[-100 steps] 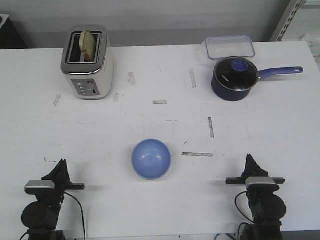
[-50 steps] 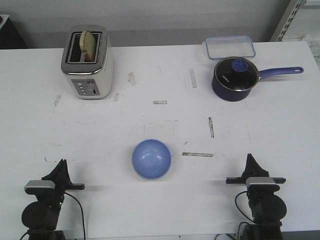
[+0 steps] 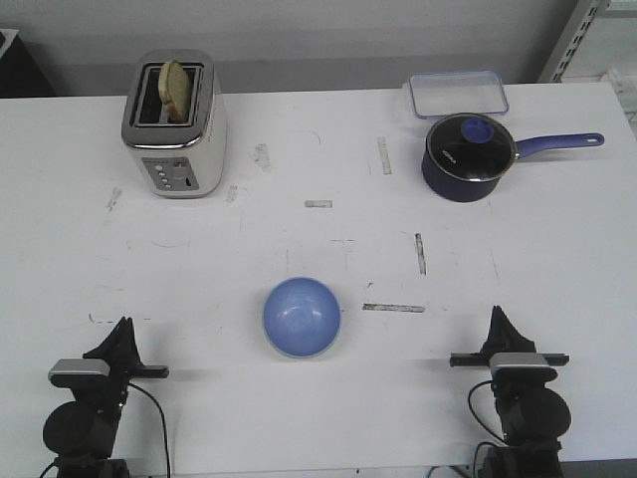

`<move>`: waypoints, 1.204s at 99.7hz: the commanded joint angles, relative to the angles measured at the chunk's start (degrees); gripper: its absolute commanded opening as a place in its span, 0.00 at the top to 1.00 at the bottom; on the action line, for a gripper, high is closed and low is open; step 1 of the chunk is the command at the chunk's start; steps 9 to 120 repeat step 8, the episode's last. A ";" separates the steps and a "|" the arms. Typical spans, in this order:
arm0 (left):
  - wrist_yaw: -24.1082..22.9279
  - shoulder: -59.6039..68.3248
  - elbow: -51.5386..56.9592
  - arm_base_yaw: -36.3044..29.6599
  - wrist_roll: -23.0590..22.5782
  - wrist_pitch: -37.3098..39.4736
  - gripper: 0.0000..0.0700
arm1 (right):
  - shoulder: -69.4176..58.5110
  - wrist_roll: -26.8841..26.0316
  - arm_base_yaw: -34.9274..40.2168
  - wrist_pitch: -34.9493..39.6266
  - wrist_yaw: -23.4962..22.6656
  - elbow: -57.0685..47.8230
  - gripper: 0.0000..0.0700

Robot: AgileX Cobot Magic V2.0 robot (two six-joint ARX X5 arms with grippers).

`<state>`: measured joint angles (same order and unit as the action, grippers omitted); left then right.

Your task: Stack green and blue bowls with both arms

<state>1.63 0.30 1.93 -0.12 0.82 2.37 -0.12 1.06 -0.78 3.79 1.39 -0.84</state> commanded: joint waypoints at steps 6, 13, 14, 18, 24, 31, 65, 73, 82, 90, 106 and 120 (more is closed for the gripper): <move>0.02 -0.11 -1.22 0.11 0.24 0.66 1.00 | 0.04 -0.15 -0.07 -0.79 0.13 0.11 1.00; 0.02 -0.11 -1.22 0.11 0.24 0.66 1.00 | 0.04 -0.15 -0.07 -0.79 0.13 0.11 1.00; 0.02 -0.11 -1.22 0.11 0.24 0.66 1.00 | 0.04 -0.15 -0.07 -0.79 0.13 0.11 1.00; 0.02 -0.11 -1.22 0.11 0.24 0.66 1.00 | 0.04 -0.15 -0.07 -0.79 0.13 0.11 1.00; 0.02 -0.11 -1.22 0.11 0.24 0.66 1.00 | 0.04 -0.15 -0.07 -0.79 0.13 0.11 1.00; 0.02 -0.11 -1.22 0.11 0.24 0.66 1.00 | 0.04 -0.15 -0.07 -0.79 0.13 0.11 1.00; 0.02 -0.11 -1.22 0.11 0.24 0.66 1.00 | 0.04 -0.15 -0.07 -0.79 0.13 0.11 1.00; 0.02 -0.11 -1.22 0.11 0.24 0.66 1.00 | 0.04 -0.15 -0.07 -0.79 0.13 0.11 1.00; 0.02 -0.11 -1.22 0.11 0.24 0.66 1.00 | 0.04 -0.15 -0.07 -0.79 0.13 0.11 1.00; 0.02 -0.11 -1.22 0.11 0.24 0.66 1.00 | 0.04 -0.15 -0.07 -0.79 0.13 0.11 1.00; 0.02 -0.11 -1.22 0.11 0.24 0.66 1.00 | 0.04 -0.15 -0.07 -0.79 0.13 0.11 1.00; 0.02 -0.11 -1.22 0.11 0.24 0.66 1.00 | 0.04 -0.15 -0.07 -0.79 0.13 0.11 1.00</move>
